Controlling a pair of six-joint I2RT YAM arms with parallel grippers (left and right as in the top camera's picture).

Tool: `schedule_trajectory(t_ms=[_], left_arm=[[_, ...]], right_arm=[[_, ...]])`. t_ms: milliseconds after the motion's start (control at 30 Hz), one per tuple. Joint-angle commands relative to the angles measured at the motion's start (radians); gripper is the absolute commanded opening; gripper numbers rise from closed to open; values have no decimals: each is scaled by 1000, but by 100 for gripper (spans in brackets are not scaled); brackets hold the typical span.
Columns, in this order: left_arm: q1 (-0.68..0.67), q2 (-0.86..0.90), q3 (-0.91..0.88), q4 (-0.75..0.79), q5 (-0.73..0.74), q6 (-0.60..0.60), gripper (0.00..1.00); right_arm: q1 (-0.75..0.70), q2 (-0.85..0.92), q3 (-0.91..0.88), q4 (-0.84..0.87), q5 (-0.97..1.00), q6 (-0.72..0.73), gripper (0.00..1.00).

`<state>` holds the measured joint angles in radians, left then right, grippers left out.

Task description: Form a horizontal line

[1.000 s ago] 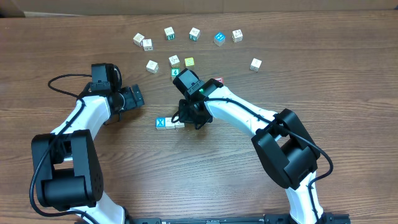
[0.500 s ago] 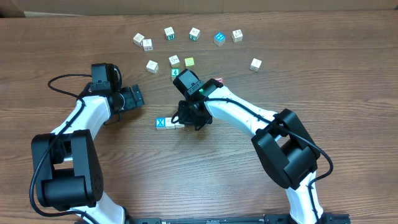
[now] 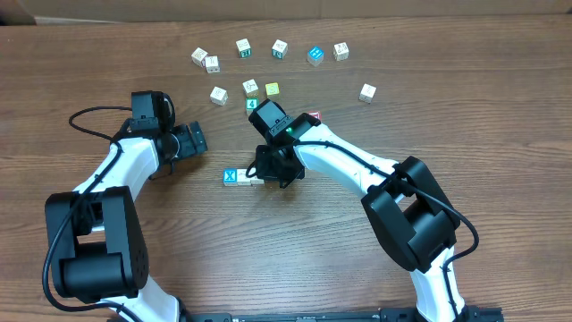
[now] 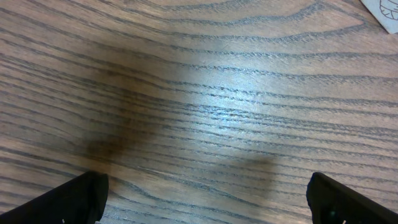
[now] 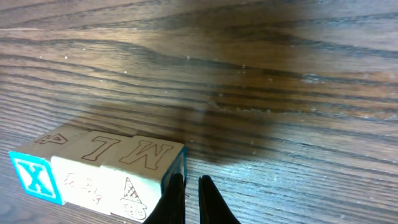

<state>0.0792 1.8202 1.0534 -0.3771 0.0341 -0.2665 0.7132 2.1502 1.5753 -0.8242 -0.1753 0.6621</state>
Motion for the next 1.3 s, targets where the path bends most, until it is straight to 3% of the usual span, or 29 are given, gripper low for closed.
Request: schedule_trajectory(t_ms=[0,433,700,933,1033,1200,1267], left_arm=[[-1,13,-4,0,8,-10,100],[-1,13,-4,0,8,-10,100],[-1,13,-4,0,8,-10,99],[-1,13,-4,0,8,-10,100],[-1,13,-4,0,8,-10,99],[-1,13,-4,0,8,-10,99],[-1,13,-4,0,8,-10,99]], right_arm=[[0,8,-3,-8,51,4,7],[0,8,-3,-21,203,4,8],[0,8,-3,-24,274,4,23],[0,8,-3,-39,307,5,24],[0,8,-3,-40,315,4,22],[0,8,-3,-48,318,4,4],[0,8,-3,-49,318,4,4]])
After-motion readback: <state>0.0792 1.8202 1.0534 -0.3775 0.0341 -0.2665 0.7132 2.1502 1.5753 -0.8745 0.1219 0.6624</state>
